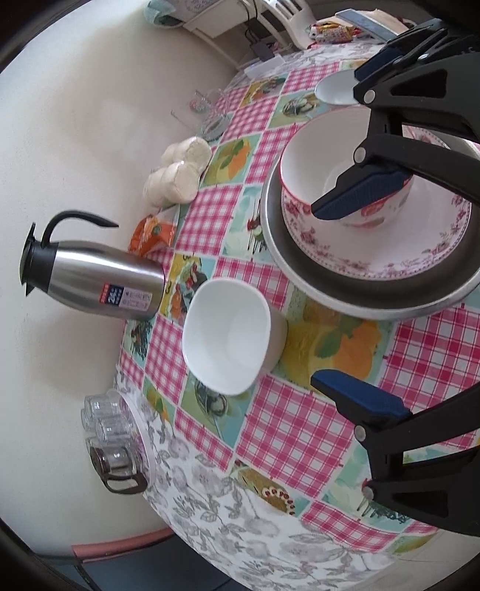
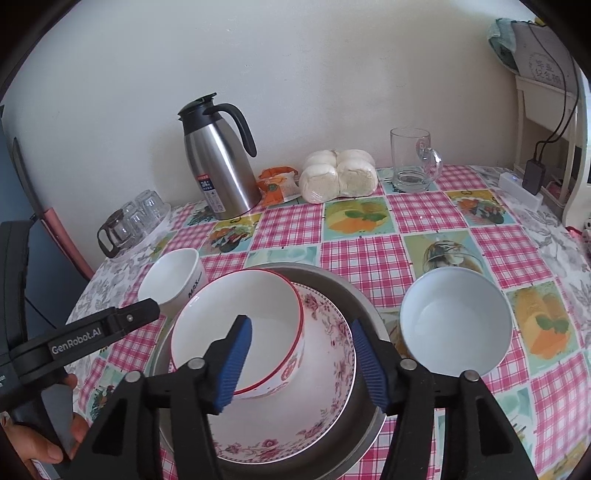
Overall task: Organize plates and bowls
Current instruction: 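Open the left gripper to release the red-rimmed bowl and withdraw, then move the left gripper to the rim of the white square bowl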
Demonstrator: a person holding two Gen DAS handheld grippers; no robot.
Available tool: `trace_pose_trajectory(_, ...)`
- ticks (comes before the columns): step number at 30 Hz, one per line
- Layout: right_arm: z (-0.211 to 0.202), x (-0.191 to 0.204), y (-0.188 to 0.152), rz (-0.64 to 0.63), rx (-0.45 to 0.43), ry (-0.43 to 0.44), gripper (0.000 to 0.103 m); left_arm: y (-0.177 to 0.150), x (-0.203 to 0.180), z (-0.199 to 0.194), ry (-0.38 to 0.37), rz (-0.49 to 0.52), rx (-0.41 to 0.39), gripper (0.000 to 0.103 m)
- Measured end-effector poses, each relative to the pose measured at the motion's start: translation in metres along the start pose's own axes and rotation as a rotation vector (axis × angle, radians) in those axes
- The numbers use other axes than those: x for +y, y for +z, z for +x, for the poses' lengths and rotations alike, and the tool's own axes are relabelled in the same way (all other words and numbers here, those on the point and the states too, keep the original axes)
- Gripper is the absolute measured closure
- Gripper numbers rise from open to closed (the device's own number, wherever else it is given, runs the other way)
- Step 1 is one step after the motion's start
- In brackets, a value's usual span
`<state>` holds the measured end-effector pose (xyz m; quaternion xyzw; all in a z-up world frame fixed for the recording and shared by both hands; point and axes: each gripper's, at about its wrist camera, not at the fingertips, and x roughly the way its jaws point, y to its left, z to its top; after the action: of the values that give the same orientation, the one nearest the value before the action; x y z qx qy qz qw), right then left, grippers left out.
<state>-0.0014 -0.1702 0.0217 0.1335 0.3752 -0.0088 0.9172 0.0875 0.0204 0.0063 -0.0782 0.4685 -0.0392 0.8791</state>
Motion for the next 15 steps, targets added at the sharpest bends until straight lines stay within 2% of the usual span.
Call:
trace_pose_trajectory(2, 0.001, 0.001, 0.000, -0.005, -0.002, -0.003, 0.027, 0.001, 0.004, 0.001, 0.031, -0.008, -0.009, 0.012)
trace_pose_trajectory(4, 0.001, 0.002, 0.000, -0.011, -0.003, -0.003, 0.026, 0.001, 0.008, 0.000, 0.068, -0.013, -0.022, 0.009)
trace_pose_trajectory(9, 0.001, 0.004, -0.001, -0.020, -0.015, -0.016, 0.002, 0.002, 0.014, 0.001, 0.118, -0.023, -0.039, 0.006)
trace_pose_trajectory(15, 0.000, 0.001, -0.001, -0.009, -0.032, -0.028, 0.000, 0.003, 0.017, 0.001, 0.138, -0.031, -0.046, 0.004)
